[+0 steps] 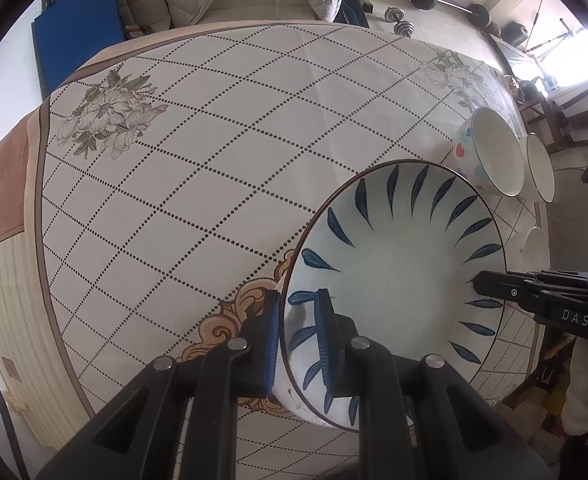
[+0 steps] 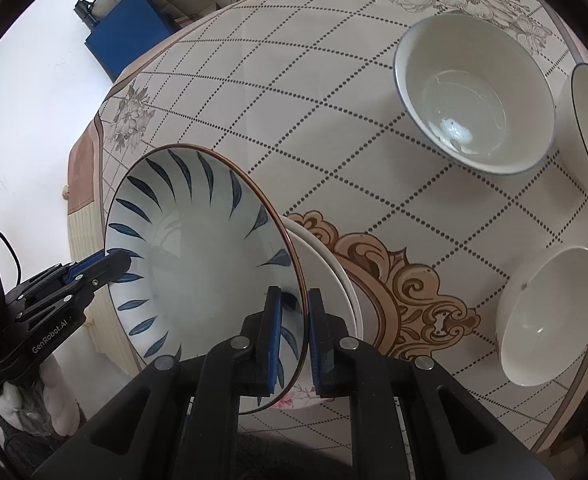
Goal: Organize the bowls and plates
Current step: 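Carry the blue-striped plate over the plate stack and lower it on top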
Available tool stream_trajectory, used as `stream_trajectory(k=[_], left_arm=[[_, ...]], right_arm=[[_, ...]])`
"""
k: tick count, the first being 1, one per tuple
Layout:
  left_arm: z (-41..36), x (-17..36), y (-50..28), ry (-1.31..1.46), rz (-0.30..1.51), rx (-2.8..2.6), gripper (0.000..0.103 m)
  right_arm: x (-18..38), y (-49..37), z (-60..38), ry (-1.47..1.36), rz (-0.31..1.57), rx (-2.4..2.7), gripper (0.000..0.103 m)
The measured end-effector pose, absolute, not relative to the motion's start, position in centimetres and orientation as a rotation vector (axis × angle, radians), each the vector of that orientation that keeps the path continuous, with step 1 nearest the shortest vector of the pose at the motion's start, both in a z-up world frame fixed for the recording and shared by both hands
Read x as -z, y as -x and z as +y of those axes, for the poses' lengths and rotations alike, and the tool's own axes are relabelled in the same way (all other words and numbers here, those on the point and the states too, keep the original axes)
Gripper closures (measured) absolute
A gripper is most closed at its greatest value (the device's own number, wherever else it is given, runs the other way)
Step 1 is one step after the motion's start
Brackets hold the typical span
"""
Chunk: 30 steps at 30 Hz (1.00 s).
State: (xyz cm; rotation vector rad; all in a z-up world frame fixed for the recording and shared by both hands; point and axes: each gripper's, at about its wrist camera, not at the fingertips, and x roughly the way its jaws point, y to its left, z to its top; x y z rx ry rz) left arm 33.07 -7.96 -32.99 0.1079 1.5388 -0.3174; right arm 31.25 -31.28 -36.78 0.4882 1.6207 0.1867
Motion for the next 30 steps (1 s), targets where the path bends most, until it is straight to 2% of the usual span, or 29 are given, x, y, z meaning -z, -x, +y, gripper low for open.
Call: stream_trajectory(k=[13,30], left_arm=[[-8.8,37.2,-29.8,-0.155,1.622,0.305,0.088],[-9.0,40.4,-29.3,-0.181,1.680,0.279,0.088]], right_arm=[[41.5,-26.8,-31.5,-0.502,1.699,-0.166,0.089],[43.4,-27.2,-29.2,-0.454,1.747,-0.170,0.089]])
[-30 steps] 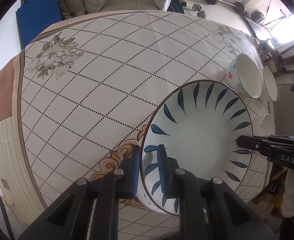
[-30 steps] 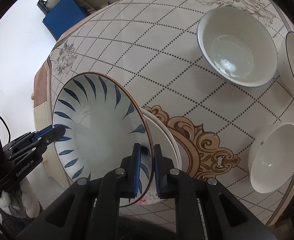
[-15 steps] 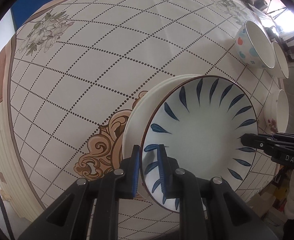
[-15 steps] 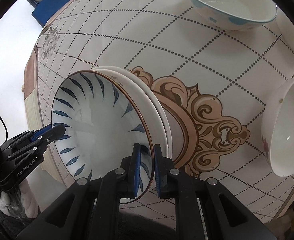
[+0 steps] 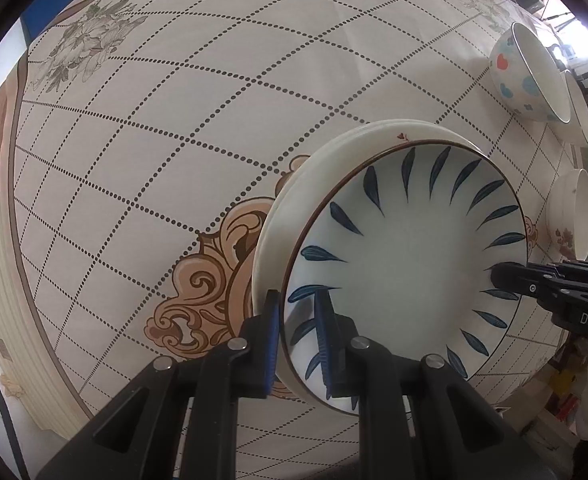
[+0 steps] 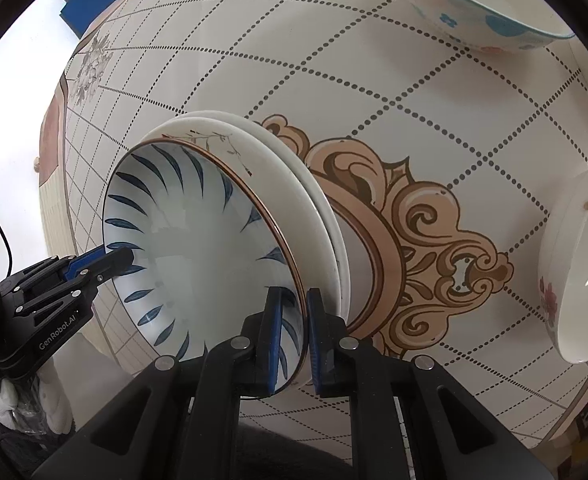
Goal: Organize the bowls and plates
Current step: 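Carry the blue-striped plate over the plate stack and lower it on top, then set the blue-striped plate onto the stack and open both grippers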
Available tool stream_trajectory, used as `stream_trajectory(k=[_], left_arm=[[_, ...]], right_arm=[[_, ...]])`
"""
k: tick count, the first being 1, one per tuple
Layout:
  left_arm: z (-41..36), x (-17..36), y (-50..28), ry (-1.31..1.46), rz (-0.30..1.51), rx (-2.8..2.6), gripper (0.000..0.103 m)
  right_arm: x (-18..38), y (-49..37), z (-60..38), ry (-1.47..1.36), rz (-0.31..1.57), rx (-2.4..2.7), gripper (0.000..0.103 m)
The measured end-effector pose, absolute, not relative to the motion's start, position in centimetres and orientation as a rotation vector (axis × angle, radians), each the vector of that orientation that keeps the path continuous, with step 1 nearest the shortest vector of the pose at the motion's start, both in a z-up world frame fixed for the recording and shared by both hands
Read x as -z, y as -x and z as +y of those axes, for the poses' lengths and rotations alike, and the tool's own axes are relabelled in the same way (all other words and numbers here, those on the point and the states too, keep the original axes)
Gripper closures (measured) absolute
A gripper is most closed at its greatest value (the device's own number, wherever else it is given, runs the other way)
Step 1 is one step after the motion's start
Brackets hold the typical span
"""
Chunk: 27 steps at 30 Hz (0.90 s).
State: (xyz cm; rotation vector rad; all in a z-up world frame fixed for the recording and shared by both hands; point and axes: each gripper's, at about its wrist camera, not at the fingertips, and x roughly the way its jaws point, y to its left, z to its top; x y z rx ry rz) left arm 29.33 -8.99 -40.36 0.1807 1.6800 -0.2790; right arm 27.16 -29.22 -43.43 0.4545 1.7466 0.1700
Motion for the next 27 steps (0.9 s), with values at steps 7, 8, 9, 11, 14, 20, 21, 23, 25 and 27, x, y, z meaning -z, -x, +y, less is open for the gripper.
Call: stream_trajectory(k=[7,8,9,11,14,20,21,23,25,27], left_arm=[[-9.4,41.0,-29.5,-0.177,1.690,0.277,0.088],[-9.5,41.1,-29.6,-0.177,1.692,0.276,0.088],[-9.5,41.1,-29.5,-0.177,1.693,0.276,0.088],[-9.4,41.2,-29.4,-0.179,1.696,0.276,0.088],[-9.4,41.1,-29.8,-0.166,1.723,0.268,0.088],[-9.0,41.6,-30.7,-0.125,1.767,0.266,0.087],[-8.9,41.7,-30.8,-0.127,1.772,0.270,0.087],[-8.8,41.9,-31.0,-0.123,1.785,0.275,0.087],[-8.8,42.1,-31.2,-0.120,1.795,0.278,0.087],[-8.7,42.2,-31.3,-0.122,1.801,0.282,0.087]], right_arm=[[44.1,-27.4,-29.0,-0.453,1.758,-0.167,0.089],[44.0,-27.4,-29.0,-0.449,1.757,-0.166,0.089],[44.0,-27.5,-29.0,-0.446,1.758,-0.164,0.089],[44.0,-27.7,-29.0,-0.443,1.759,-0.160,0.089],[44.0,-27.9,-28.9,-0.441,1.767,-0.152,0.086],[44.4,-28.4,-29.5,-0.500,1.792,-0.146,0.085],[44.5,-28.5,-29.7,-0.513,1.801,-0.147,0.084],[44.8,-28.8,-30.2,-0.553,1.822,-0.151,0.081],[45.0,-28.9,-30.6,-0.589,1.839,-0.157,0.080],[44.9,-29.0,-30.7,-0.591,1.851,-0.160,0.080]])
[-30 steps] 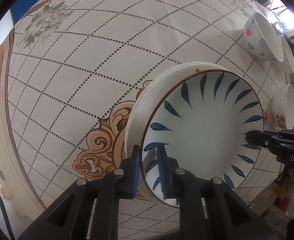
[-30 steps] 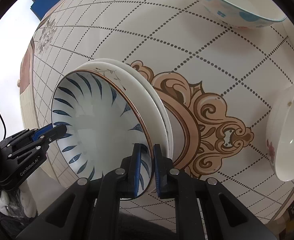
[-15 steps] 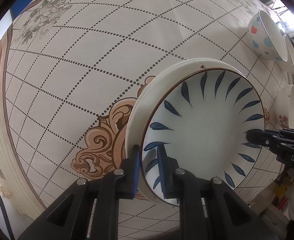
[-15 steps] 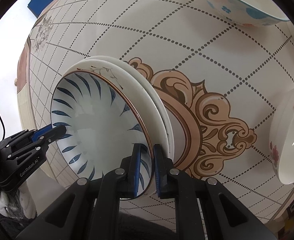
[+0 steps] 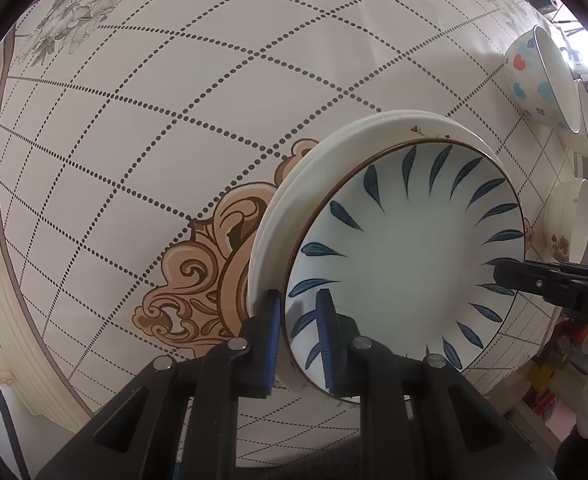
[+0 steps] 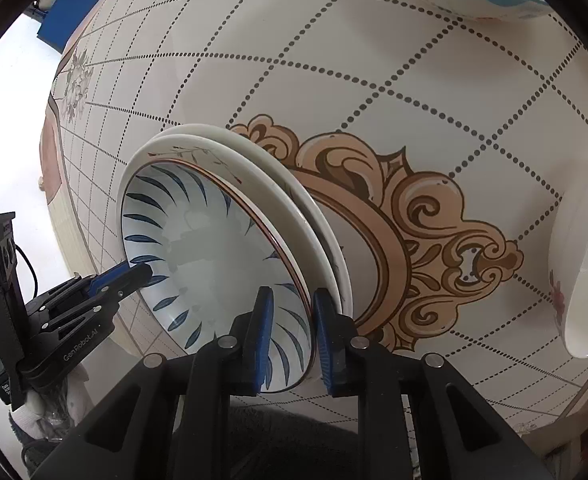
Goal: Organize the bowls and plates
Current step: 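Set the blue-striped plate onto the stack and open both grippers, then raise both grippers away from the plate stack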
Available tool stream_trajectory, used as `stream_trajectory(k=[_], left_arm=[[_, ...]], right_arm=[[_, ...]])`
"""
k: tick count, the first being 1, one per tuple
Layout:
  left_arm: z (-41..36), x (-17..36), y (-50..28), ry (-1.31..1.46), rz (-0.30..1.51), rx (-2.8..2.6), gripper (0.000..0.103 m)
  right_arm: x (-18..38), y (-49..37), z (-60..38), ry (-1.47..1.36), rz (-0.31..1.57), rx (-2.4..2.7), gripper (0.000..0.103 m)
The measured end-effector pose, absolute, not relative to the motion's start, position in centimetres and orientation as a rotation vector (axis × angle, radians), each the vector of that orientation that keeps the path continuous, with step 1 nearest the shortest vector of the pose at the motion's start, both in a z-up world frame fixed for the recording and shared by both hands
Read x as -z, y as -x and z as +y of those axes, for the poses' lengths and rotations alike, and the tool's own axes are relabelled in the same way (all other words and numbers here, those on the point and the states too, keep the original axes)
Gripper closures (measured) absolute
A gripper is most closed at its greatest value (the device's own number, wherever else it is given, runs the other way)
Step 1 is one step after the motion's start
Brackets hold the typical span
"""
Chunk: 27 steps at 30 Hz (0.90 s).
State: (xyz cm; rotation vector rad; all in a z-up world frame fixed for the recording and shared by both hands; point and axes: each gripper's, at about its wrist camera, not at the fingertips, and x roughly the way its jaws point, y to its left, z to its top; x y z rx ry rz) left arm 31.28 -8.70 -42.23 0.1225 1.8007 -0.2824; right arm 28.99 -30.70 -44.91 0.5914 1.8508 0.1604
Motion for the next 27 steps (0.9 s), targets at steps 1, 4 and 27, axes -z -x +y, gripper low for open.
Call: stream_trajectory(k=[1,4,27], left_arm=[[-8.6,42.3,-31.6,-0.123,1.803,0.285,0.087],[-8.5,42.5,-31.9,-0.113,1.810,0.286,0.087],[-4.0,41.4,-32.5,-0.056,1.856,0.215,0.084]], right_arm=[[44.8,-29.0,-30.6,-0.584,1.854,-0.163,0.080],[44.7,-29.1,-30.6,-0.571,1.866,-0.168,0.079],[43.6,-29.0,-31.0,-0.614,1.893,-0.200,0.021]])
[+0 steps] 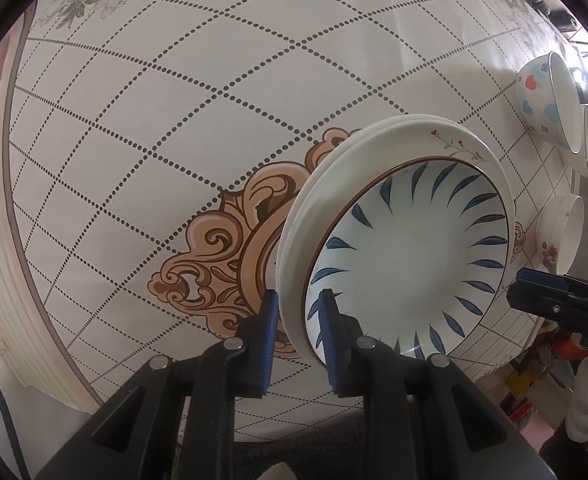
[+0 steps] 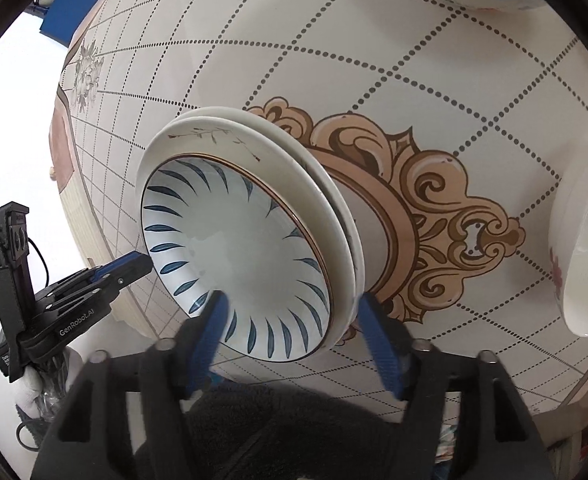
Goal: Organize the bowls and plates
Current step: 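Raise both grippers away from the plate stack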
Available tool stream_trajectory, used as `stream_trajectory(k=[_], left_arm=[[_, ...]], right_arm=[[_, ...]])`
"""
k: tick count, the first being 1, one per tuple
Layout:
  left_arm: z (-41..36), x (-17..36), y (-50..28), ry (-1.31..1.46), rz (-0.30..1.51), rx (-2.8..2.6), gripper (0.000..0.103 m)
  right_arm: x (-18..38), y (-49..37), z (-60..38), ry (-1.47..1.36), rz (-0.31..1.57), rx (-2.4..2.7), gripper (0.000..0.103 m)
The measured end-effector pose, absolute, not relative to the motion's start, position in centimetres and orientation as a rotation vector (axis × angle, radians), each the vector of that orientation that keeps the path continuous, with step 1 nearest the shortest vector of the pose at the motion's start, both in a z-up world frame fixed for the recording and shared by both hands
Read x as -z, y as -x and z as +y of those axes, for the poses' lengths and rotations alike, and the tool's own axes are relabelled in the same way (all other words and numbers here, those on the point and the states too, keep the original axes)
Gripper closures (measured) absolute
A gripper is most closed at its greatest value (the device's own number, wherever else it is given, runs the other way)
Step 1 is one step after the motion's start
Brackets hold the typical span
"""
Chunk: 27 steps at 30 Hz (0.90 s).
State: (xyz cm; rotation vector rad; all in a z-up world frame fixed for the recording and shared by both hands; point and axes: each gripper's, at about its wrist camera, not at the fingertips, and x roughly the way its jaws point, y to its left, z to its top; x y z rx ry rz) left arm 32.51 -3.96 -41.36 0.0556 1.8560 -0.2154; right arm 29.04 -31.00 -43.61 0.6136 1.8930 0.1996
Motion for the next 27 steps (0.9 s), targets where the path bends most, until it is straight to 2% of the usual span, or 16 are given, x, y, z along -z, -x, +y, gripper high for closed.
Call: stream_trajectory(k=[7,9,10,11,13,14,16,17,27], left_arm=[[-4.6,37.3,-30.9,-0.124,1.683,0.159,0.081],[-4.6,36.1,-30.2,-0.130,1.626,0.147,0.080],[-4.7,35.6,-29.9,-0.141,1.602,0.145,0.072],[-4.7,35.2,-29.7,-0.147,1.577,0.142,0.068],[-5.2,34.0,-29.2,-0.158,1.520,0.123,0.044],[-5.7,33.4,-29.2,-0.152,1.499,0.116,0.040],[-6.1,32.3,-28.6,-0.129,1.465,0.106,0.022],[-6.2,31.5,-28.3,-0.123,1.449,0.099,0.017],[-7.2,26.1,-24.3,-0.085,1.324,0.093,0.016]], right_arm=[[41.4,-28.2,-29.7,-0.450,1.833,-0.166,0.019],[40.4,-27.7,-29.1,-0.379,1.795,-0.142,0.013],[39.9,-27.4,-28.9,-0.354,1.775,-0.131,0.006],[39.4,-27.2,-28.7,-0.339,1.754,-0.127,0.003],[38.2,-26.7,-28.3,-0.317,1.713,-0.119,0.003],[37.6,-26.3,-28.2,-0.298,1.691,-0.108,0.002],[36.0,-25.7,-27.7,-0.243,1.640,-0.083,0.000],[35.2,-25.4,-27.5,-0.211,1.613,-0.072,0.000],[26.8,-21.6,-25.4,-0.083,1.406,-0.032,0.000]])
